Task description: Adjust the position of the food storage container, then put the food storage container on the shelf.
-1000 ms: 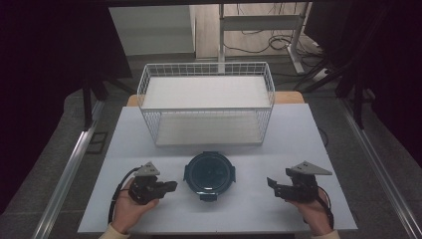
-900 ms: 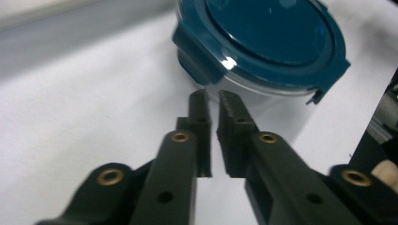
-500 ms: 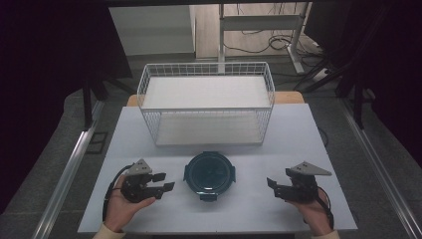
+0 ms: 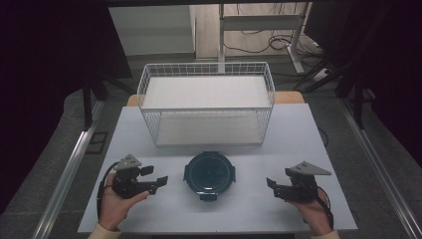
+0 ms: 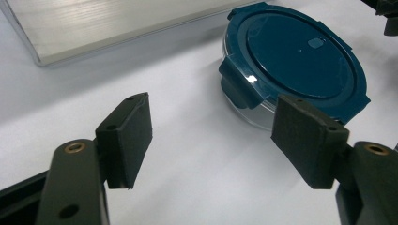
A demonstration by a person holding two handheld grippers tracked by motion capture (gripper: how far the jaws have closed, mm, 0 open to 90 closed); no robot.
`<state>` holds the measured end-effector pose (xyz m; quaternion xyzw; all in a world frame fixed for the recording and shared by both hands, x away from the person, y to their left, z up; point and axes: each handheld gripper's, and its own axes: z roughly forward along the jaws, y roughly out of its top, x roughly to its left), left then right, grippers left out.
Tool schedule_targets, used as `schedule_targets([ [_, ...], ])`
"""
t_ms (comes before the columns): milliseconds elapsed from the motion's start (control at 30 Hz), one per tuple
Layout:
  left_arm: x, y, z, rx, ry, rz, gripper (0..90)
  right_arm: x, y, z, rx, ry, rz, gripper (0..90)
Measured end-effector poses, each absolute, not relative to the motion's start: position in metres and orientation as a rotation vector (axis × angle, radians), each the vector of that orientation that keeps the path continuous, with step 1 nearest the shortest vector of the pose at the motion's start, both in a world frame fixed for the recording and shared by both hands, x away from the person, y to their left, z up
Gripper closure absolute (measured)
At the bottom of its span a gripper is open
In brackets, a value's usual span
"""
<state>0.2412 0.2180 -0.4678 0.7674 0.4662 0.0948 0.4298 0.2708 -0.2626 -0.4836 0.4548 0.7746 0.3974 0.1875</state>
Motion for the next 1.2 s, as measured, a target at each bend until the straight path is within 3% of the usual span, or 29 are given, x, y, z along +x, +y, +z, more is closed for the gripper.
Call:
schedule_targets([
  [800,0.262,0.204,-0.459,1.86,1.221,0.052,24.5,0.273,-0.234,-0.464,1.314,2.272,1.342,15.3],
  [1200,0.281,0.181,-0.458,1.846,1.222,-0.047,21.1,0.287,-0.198,-0.463,1.396,2.354,1.402,12.6],
])
